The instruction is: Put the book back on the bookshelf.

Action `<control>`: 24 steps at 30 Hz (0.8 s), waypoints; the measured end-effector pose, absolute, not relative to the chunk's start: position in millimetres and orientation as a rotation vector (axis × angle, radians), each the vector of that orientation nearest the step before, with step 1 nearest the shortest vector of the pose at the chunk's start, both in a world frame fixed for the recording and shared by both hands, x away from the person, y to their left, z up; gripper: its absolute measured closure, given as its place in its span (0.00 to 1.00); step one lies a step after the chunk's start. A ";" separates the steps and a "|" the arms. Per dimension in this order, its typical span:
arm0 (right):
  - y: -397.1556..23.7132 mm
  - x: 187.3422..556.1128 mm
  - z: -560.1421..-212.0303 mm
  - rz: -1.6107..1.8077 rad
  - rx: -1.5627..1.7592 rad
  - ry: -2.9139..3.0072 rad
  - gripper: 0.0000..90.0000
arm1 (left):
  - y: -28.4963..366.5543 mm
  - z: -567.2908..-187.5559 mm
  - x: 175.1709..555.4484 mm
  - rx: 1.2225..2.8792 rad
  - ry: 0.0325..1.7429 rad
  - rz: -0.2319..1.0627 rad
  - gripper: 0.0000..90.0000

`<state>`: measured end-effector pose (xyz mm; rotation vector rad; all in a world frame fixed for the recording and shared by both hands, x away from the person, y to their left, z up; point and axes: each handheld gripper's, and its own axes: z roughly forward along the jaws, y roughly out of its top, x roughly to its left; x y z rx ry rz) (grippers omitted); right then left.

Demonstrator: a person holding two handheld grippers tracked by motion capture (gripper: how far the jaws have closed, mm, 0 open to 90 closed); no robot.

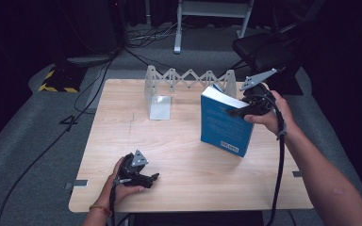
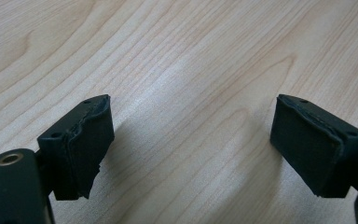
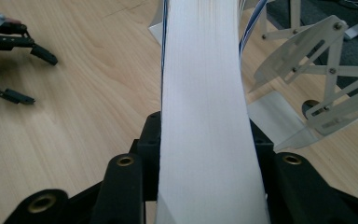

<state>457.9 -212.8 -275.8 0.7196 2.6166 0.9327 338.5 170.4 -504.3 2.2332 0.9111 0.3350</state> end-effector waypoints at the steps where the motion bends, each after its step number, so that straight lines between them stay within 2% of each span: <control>1: -213.6 459.9 -275.3 0.932 0.728 2.612 0.68 | 170.4 -504.3 338.5 2.233 0.911 0.336 0.15; 24: -232.0 502.9 -263.7 0.922 0.929 2.458 0.68 | 170.3 -504.3 338.9 2.234 0.909 0.336 0.15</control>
